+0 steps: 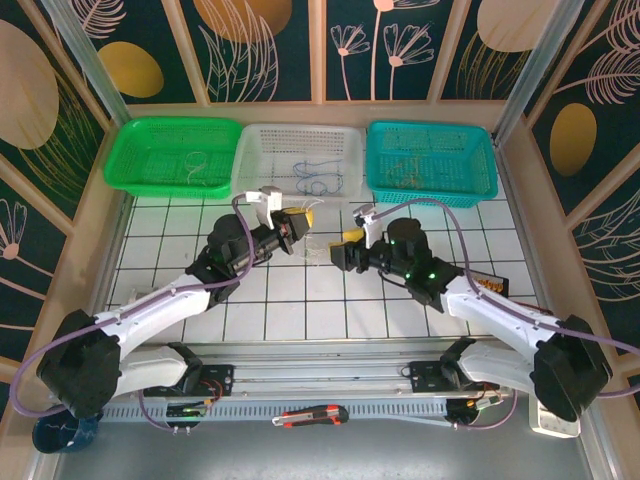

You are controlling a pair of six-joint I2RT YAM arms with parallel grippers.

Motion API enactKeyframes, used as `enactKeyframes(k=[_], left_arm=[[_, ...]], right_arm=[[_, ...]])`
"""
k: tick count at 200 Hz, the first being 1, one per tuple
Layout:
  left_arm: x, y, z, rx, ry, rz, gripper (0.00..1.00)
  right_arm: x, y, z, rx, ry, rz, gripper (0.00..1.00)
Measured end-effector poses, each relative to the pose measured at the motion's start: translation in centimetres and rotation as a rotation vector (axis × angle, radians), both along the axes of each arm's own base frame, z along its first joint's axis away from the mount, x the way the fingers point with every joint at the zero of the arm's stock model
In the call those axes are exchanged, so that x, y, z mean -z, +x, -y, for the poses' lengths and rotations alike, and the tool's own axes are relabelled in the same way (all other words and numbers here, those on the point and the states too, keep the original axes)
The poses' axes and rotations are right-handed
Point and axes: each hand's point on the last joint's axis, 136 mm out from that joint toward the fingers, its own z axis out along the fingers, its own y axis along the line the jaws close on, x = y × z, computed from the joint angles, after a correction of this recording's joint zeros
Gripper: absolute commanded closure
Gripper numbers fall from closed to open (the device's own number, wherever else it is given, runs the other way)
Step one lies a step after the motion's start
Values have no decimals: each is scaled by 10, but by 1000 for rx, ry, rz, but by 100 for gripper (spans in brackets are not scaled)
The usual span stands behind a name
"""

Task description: Untangle the cables

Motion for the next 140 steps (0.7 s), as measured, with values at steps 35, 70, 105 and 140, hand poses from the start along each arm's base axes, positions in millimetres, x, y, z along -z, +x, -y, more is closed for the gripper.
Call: enactKeyframes(k=[35, 70, 105, 140], left_arm=[[-9, 0, 2, 6, -39, -24, 100], [-21, 0, 4, 16, -79, -38, 100], [-31, -1, 7, 34, -113, -52, 100], [-38, -2, 9, 52, -149, -80, 100]], right_arm=[[-12, 1, -21, -30, 55, 74, 38], [-3, 12, -37, -29, 61, 99, 38], [8, 28, -57, -20, 57, 121, 42], [22, 50, -65, 43, 51, 145, 79]])
